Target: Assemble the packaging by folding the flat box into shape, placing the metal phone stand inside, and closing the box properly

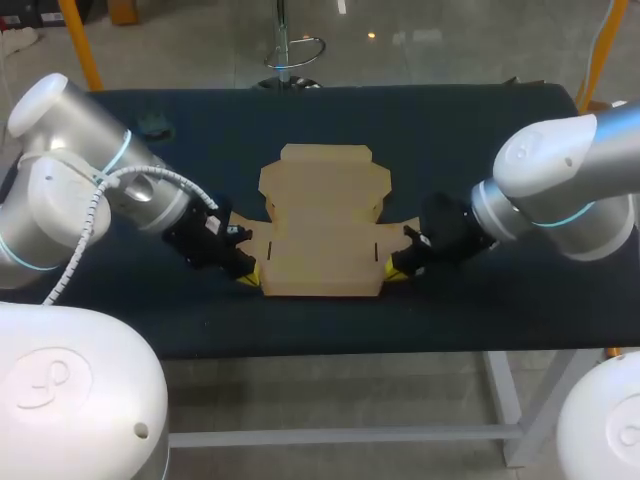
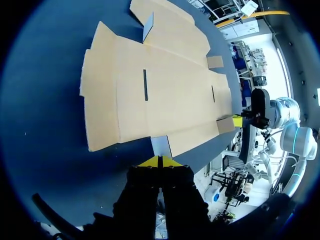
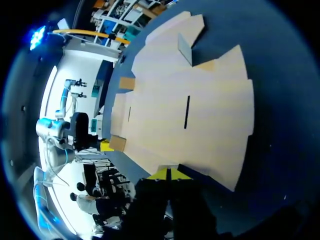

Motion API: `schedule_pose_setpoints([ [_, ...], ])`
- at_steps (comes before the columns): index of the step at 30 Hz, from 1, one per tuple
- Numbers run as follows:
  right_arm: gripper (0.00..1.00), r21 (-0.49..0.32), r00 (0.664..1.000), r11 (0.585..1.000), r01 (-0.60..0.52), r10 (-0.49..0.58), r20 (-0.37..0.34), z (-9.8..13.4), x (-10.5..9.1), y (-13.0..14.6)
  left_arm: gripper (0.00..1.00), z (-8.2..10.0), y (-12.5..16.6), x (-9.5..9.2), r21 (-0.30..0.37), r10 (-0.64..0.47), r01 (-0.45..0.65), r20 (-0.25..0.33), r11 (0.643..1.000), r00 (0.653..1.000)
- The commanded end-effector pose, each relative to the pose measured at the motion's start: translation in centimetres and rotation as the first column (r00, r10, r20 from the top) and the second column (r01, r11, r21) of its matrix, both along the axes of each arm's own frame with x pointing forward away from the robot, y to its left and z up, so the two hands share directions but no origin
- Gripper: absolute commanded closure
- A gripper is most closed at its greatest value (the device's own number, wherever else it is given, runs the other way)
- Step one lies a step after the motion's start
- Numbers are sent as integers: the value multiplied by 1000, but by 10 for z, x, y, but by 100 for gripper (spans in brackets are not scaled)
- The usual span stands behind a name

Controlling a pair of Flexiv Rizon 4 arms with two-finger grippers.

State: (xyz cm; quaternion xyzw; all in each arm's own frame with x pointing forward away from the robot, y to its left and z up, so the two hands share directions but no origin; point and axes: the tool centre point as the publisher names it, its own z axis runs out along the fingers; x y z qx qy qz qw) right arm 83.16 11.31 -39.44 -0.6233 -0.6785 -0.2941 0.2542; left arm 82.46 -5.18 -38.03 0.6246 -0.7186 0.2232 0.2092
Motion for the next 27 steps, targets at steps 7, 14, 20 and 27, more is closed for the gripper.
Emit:
schedule_pose_setpoints([
  [7, 100, -26, 1000, 999, -29, 29, -1, 3, 0, 11, 100, 1, -11, -1, 18, -15, 15, 1, 1000, 1000],
  [14, 100, -47, 999, 998, -47, 47, 5, 4, 0, 16, 100, -2, -17, 0, 27, -22, 22, -4, 999, 1000],
  [20, 100, -57, 998, 996, -65, 65, 6, 3, -2, 21, 100, -3, -21, -1, 32, -30, 30, -4, 999, 1000],
  [27, 100, -74, 996, 994, -82, 84, 20, 1, -7, 25, 100, -6, -25, 3, 59, -8, 8, -1, 998, 1000],
])
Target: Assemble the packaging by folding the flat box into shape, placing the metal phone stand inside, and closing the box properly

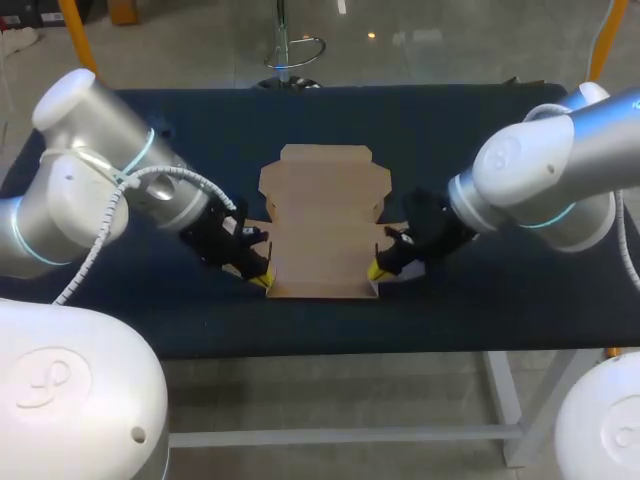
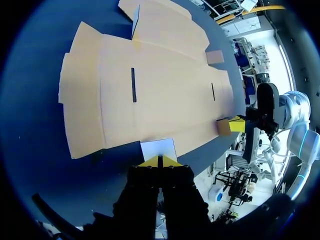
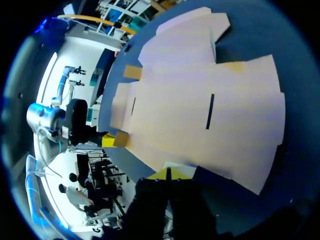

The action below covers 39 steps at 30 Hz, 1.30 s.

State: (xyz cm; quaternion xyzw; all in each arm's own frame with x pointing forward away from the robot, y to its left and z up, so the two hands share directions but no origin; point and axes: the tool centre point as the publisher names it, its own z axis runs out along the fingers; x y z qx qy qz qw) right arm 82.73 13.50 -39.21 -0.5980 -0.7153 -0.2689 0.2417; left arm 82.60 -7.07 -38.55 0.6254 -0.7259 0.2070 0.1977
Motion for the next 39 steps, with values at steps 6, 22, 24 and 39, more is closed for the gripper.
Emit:
schedule_pose_setpoints([
  [6, 100, -22, 1000, 1000, 4, -4, -3, -6, -4, 4, 100, 0, -11, 2, 35, 8, -8, 13, 999, 1000],
  [22, 100, -79, 1000, 997, -6, 6, 7, -16, -8, 8, 100, -8, -15, -8, 82, 61, -65, 48, 995, 997],
  [24, 100, -84, 1000, 996, -5, 5, 4, -18, -8, 8, 100, -9, -15, -8, 84, 63, -67, 50, 994, 997],
  [39, 100, -143, 1000, 990, 9, -9, -2, -29, -7, 13, 100, -22, -21, -9, 124, 107, -118, 90, 985, 990],
])
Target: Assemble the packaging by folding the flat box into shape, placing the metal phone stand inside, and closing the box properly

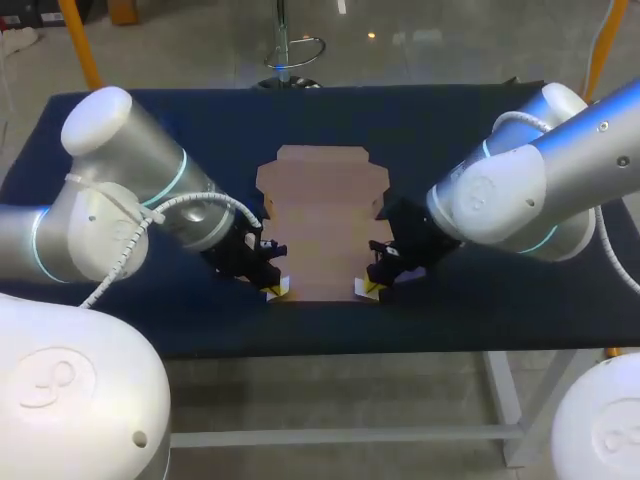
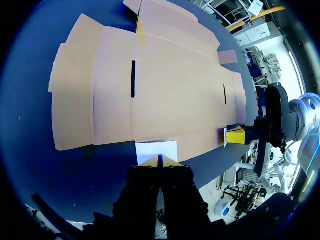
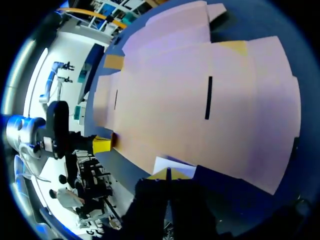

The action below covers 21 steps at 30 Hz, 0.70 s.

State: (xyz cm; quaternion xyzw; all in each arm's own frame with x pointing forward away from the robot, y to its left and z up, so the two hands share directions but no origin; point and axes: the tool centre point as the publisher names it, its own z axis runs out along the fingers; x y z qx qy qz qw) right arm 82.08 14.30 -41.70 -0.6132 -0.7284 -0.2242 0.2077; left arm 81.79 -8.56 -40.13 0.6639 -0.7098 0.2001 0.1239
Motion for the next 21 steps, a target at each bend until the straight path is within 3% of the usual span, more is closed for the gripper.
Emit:
schedule_pose_setpoints([
  [1, 100, -27, 1000, 1000, 6, -6, 2, -5, 0, 5, 100, -8, -6, -1, 23, 11, -11, 6, 1000, 1000],
  [13, 100, -63, 999, 998, 30, -31, -21, -15, 2, 2, 100, -18, -11, -1, 71, 43, -45, 29, 996, 999],
  [21, 100, -12, 999, 999, 31, -31, 7, 3, 1, -7, 100, 1, -8, -4, 50, 56, -58, 32, 997, 998],
])
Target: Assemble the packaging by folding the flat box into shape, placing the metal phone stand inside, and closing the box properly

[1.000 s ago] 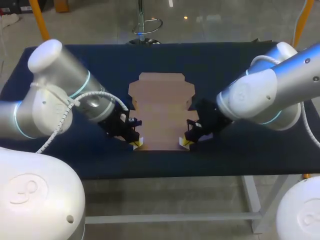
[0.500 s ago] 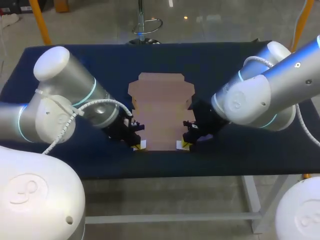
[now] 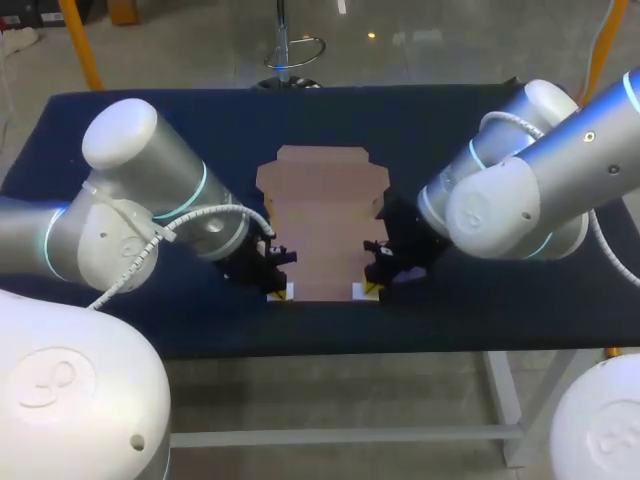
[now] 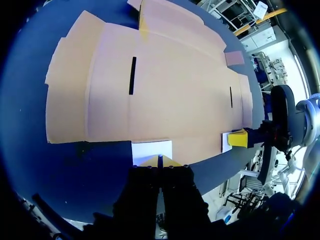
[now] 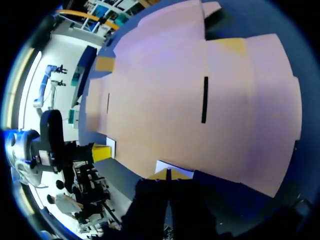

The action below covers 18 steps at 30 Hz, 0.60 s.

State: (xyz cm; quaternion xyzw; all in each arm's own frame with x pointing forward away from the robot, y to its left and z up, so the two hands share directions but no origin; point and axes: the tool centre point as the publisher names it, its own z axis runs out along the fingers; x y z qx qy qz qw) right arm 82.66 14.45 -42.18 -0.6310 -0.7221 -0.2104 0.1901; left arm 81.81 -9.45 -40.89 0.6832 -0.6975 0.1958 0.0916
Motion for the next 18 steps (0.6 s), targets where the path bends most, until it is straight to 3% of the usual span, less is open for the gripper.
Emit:
schedule_pose_setpoints([
  [1, 100, 42, 1000, 999, -8, 7, 15, 11, -4, -10, 100, 12, 2, -4, -1, 5, -5, 1, 1000, 1000],
  [18, 100, 212, 999, 976, -37, 35, 16, 49, 10, -51, 100, 52, 19, 4, -84, 32, -35, -42, 996, 999],
])
